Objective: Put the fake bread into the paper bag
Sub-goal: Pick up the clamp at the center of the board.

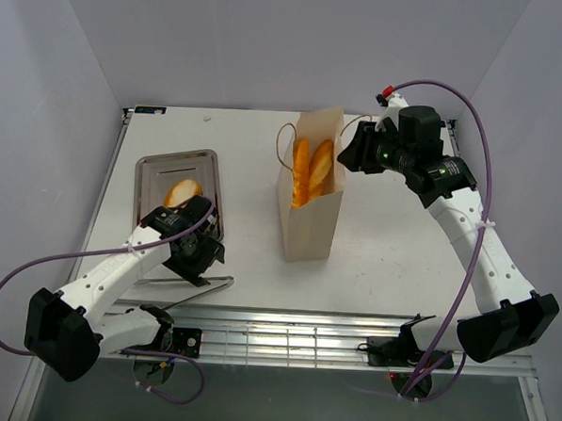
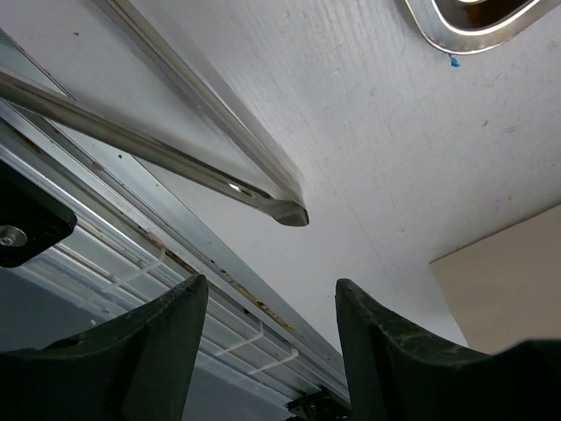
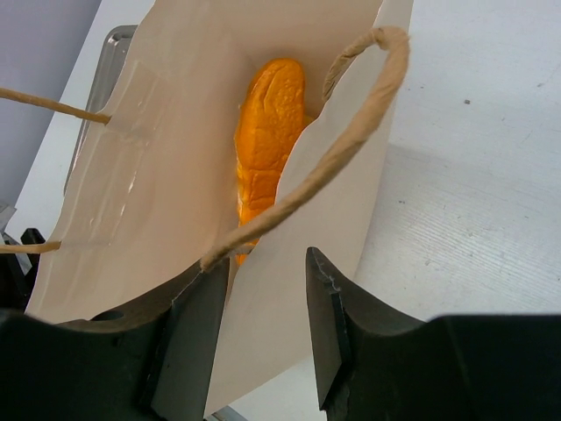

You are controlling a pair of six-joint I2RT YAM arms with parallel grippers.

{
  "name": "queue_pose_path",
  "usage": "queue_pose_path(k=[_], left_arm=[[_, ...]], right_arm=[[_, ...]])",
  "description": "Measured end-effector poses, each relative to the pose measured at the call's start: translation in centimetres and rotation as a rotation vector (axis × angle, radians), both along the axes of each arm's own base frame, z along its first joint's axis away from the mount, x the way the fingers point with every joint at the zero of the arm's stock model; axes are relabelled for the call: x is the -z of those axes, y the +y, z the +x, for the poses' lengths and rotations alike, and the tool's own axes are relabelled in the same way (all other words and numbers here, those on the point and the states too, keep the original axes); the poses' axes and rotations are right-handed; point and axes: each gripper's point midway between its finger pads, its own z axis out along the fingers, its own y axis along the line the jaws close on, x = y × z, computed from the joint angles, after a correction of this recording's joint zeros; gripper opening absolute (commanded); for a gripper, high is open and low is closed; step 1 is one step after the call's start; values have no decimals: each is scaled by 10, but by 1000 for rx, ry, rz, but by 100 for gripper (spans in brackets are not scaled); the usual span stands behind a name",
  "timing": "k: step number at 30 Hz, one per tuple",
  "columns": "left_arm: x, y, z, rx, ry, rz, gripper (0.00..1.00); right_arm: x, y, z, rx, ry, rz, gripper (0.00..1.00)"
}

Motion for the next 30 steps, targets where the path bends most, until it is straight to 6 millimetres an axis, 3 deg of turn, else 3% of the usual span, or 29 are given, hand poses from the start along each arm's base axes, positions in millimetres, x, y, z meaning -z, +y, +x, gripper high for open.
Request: queue_pose_path(k=[6, 16, 30], left_arm=[[18, 8, -14, -2, 66, 36, 71], [56, 10, -21, -52, 113, 50, 71], [65, -3, -3, -77, 73, 6, 72]], right_arm=[[1, 2, -2, -14, -2, 9, 47], [11, 5, -5, -31, 17, 14, 47], [16, 3, -8, -33, 14, 13, 47]])
